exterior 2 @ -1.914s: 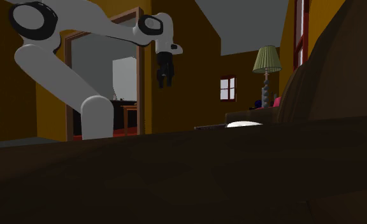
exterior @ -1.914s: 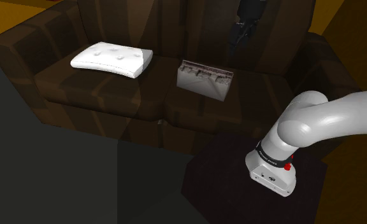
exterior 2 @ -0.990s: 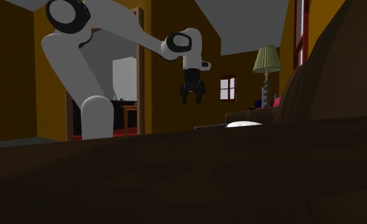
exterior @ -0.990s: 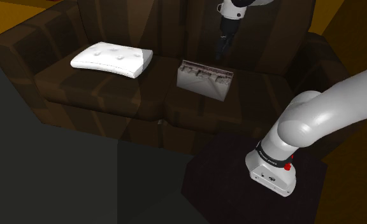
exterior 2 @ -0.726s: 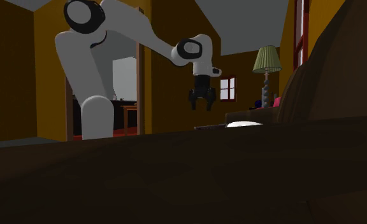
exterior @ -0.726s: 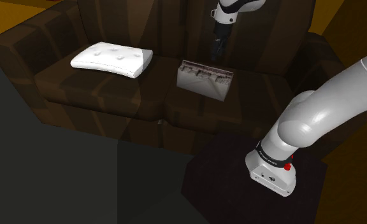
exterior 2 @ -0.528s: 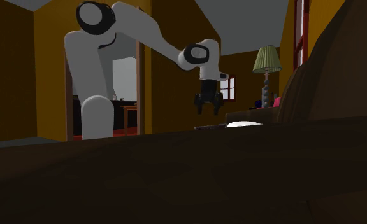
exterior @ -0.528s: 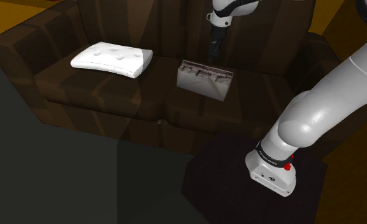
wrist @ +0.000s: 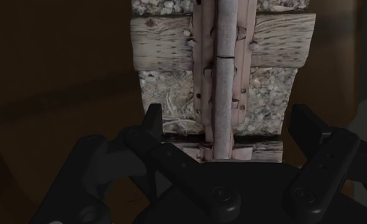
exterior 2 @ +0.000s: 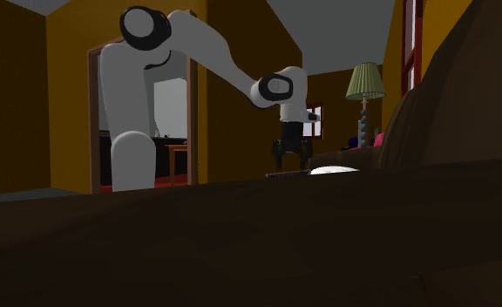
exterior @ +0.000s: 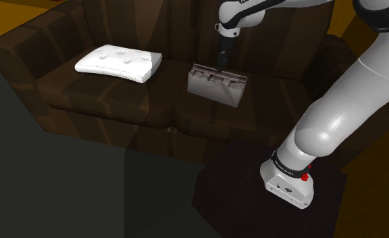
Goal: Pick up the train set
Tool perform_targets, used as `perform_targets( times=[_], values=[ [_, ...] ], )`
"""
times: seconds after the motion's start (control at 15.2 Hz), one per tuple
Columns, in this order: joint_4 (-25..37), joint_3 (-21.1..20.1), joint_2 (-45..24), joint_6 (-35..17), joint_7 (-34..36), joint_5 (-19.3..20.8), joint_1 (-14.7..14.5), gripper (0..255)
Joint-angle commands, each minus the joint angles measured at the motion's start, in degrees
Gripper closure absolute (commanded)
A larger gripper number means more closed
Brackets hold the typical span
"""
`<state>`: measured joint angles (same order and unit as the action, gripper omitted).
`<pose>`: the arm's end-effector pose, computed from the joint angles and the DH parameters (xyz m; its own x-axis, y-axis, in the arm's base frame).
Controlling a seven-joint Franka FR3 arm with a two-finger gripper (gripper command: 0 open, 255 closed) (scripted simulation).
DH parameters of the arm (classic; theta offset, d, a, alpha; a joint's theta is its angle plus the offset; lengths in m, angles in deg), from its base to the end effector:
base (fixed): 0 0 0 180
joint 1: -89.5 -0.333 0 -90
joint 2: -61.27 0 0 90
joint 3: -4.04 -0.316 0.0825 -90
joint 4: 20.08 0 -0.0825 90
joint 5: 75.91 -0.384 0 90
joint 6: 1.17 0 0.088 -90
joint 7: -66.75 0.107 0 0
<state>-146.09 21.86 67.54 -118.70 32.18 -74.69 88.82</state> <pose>0.4827 -0.1523 0.4242 0.9497 0.3120 -0.0273 0.3110 -0.9497 -0.0370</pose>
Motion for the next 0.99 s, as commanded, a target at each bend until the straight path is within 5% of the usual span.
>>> perform_targets(
  times=[0.0,0.13,0.2,0.92],
  values=[
    [-1.4,0.1,-0.8,-2.2,-0.3,-0.3,0.0,0],
    [-1.4,0.1,-0.8,-2.2,-0.3,-0.3,0.0,0],
    [-1.3,0.1,-0.9,-2.2,-0.3,-0.3,0.0,255],
    [-0.5,0.1,-0.2,-0.7,-0.1,-0.1,0.0,255]
  ],
)
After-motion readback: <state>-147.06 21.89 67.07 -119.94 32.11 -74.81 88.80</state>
